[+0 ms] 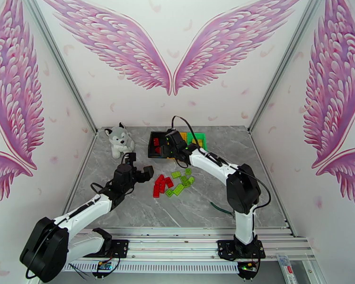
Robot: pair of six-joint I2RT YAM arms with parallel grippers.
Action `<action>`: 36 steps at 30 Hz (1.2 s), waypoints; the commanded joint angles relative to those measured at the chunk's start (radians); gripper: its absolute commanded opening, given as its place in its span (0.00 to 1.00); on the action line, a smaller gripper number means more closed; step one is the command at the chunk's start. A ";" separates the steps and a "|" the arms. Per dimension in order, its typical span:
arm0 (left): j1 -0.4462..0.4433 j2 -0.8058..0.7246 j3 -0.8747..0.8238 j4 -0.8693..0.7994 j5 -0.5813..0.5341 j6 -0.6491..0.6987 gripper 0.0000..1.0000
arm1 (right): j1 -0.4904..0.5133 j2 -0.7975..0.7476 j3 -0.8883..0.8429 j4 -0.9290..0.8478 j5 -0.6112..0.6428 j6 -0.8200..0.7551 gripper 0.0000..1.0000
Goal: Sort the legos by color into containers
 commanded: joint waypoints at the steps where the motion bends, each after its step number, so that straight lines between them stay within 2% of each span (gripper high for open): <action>1: -0.006 0.050 0.066 -0.072 0.027 0.000 0.91 | 0.020 -0.072 -0.132 0.061 0.043 0.022 0.56; 7: -0.068 0.179 0.192 -0.204 0.026 0.065 0.81 | 0.039 -0.233 -0.387 0.151 0.067 0.072 0.54; 11: -0.123 0.302 0.291 -0.289 0.019 0.106 0.75 | 0.053 -0.343 -0.508 0.176 0.071 0.096 0.57; 19: -0.230 0.505 0.469 -0.455 -0.151 0.177 0.68 | 0.075 -0.532 -0.700 0.204 0.073 0.118 0.63; 25: -0.254 0.552 0.517 -0.486 -0.236 0.202 0.66 | 0.099 -0.600 -0.766 0.220 0.072 0.114 0.64; 36: -0.249 0.640 0.580 -0.540 -0.216 0.217 0.54 | 0.129 -0.640 -0.763 0.296 0.086 0.108 0.64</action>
